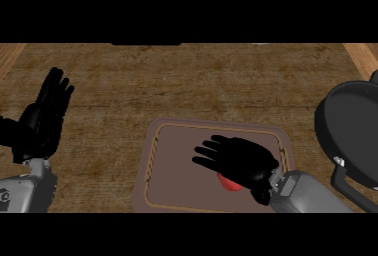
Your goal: Pick the bell pepper from the tray and place it in the pot
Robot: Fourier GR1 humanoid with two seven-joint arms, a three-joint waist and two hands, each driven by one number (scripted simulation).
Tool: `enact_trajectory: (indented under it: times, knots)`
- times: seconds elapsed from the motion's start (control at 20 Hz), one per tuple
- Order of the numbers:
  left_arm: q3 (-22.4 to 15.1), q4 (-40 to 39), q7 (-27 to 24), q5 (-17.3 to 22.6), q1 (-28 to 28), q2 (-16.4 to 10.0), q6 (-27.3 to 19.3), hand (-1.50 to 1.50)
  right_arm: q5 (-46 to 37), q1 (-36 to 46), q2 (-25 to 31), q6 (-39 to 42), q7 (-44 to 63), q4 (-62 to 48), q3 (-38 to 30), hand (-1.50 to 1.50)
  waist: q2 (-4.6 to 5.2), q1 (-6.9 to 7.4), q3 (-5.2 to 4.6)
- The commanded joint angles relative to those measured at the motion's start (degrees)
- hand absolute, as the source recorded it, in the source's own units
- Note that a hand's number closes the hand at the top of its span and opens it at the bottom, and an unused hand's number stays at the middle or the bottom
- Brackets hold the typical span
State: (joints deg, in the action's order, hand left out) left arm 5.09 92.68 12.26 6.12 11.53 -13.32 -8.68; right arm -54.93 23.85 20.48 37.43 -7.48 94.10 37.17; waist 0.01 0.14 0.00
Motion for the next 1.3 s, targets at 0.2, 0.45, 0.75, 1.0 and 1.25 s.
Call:
enact_trajectory:
  times: [0.2,0.45,0.75,1.0,1.25]
  knots:
    - [3.84,0.27,3.42,1.39,2.29,-2.47,2.32,0.00,-6.73,-3.15,-3.41,-3.90,-3.70,-5.19,-0.35,-1.50,-0.02,-0.08,0.00]
    - [1.06,2.50,3.22,-0.30,1.34,0.73,0.19,0.00,-11.87,0.66,-1.58,-11.37,-13.31,-12.71,3.97,1.50,0.06,0.27,0.02]
    - [2.39,-0.10,-1.50,-0.96,-0.40,1.16,2.04,0.00,-14.34,0.71,-3.08,-9.88,-18.34,-14.08,-0.98,1.50,0.01,0.04,0.00]
    - [3.88,1.30,0.60,-0.26,-0.90,-0.14,1.19,0.00,-8.26,-3.30,-14.02,-9.86,9.54,-19.35,-21.08,1.50,0.25,-2.83,0.12]
    - [4.06,1.44,-0.03,-0.10,-1.95,0.09,1.29,0.00,-4.64,-2.27,-20.17,-17.12,29.18,-20.48,-35.53,1.50,0.43,-2.24,0.06]
